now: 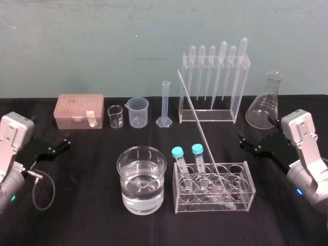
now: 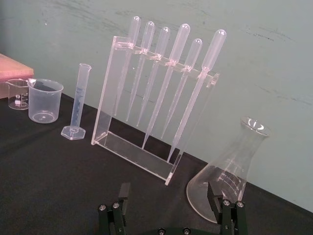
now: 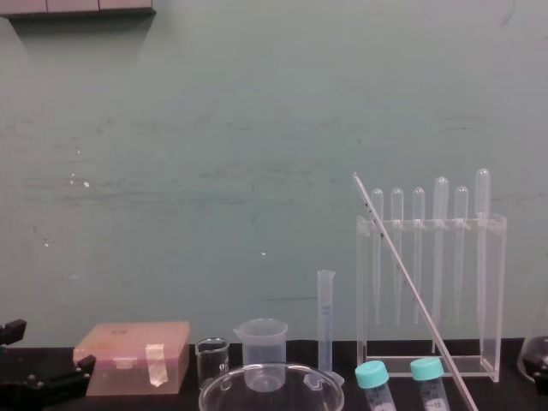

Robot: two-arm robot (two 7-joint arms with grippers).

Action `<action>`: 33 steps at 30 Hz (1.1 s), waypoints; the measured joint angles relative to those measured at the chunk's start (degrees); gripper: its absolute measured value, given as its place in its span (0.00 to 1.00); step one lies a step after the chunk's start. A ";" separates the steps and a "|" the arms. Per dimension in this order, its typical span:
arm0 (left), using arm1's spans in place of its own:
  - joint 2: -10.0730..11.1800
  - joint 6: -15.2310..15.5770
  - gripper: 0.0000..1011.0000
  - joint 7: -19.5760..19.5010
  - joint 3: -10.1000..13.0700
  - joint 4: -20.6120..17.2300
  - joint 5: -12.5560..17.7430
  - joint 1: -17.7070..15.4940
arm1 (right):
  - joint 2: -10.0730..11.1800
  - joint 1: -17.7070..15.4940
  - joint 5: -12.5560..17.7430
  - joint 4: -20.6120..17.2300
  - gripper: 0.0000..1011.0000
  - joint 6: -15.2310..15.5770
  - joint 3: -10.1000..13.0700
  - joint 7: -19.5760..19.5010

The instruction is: Hold the thermometer with one hand and immerse one end into the beaker, then reinsert it into the test tube rack.

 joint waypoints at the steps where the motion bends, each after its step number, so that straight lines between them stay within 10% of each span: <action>1: 0.00 0.00 1.00 0.00 0.00 0.00 0.00 0.00 | 0.00 0.00 0.00 0.00 0.99 0.00 0.00 0.00; 33: 0.00 0.00 1.00 0.00 0.00 0.00 0.00 0.00 | 0.00 0.00 0.00 0.00 0.99 0.00 0.00 0.00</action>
